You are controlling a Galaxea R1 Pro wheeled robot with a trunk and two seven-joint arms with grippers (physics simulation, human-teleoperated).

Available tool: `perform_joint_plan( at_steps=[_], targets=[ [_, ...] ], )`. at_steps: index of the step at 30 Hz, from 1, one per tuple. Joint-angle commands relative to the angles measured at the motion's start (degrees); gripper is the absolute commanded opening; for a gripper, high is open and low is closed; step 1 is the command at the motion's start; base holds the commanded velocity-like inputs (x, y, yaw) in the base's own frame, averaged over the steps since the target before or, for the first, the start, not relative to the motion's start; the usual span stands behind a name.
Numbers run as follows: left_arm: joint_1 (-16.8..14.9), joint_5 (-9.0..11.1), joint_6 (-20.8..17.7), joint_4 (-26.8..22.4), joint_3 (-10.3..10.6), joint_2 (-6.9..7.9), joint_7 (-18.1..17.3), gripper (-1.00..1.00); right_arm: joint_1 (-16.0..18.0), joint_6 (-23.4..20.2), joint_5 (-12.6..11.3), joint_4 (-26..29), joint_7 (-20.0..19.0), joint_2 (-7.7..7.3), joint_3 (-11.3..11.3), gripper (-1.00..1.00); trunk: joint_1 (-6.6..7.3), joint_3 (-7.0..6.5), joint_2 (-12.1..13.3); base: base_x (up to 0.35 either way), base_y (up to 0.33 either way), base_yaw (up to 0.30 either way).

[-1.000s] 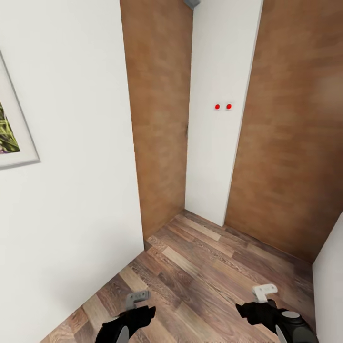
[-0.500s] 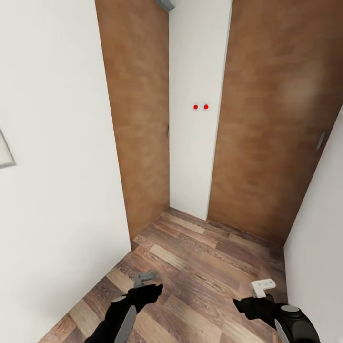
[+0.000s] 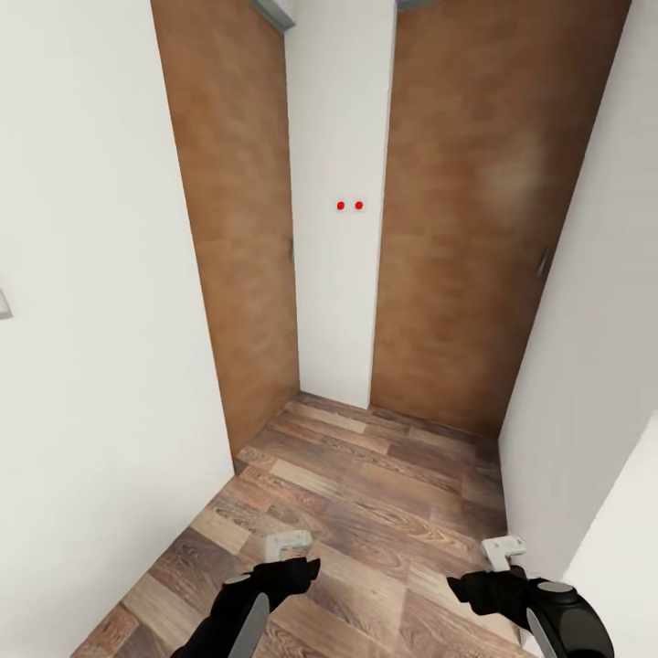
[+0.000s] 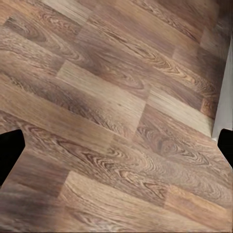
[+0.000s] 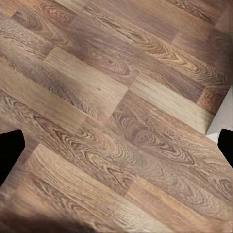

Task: In the bedroom, move the book from the bed onto either nightstand, and place the two sandals side by side next to the bed.

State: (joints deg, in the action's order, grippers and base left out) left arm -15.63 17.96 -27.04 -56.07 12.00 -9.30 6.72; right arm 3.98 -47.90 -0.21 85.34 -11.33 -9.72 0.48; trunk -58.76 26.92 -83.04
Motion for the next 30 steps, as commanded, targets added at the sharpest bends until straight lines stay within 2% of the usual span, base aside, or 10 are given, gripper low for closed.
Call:
perform_joint_plan(
  at_steps=[1,12,17,24,30],
  targets=[
    [-0.03,0.62,-0.21,0.03,0.17,0.02,0.48,1.0,0.06,-0.34,-0.01,0.05,-0.1,-0.06,0.0,1.0,0.03,0.06,-0.04,-0.276,0.208,-0.264],
    [0.0,0.6,-0.19,0.1,0.87,-0.01,0.29,1.0,-0.15,0.56,-0.19,-0.42,-0.3,-0.49,-0.47,1.0,0.03,0.06,-0.04,-0.276,0.209,-0.264],
    [1.58,0.51,-0.14,-4.03,2.82,0.29,0.66,1.0,-0.51,0.77,-0.25,-0.61,-0.71,-0.6,-0.58,1.0,0.03,0.06,-0.04,-0.277,0.209,-0.264],
    [4.96,0.42,-0.19,-10.55,3.71,0.71,1.12,1.0,-1.76,0.95,-0.23,-0.04,-2.0,-0.64,-0.7,1.0,0.03,0.06,-0.04,-0.268,0.203,-0.265],
    [5.46,0.43,-0.19,-11.51,3.89,0.82,1.21,1.0,-2.25,1.2,-0.23,0.59,-2.22,-0.7,-0.76,1.0,0.03,0.06,-0.04,-0.139,0.102,-0.267]
  ],
)
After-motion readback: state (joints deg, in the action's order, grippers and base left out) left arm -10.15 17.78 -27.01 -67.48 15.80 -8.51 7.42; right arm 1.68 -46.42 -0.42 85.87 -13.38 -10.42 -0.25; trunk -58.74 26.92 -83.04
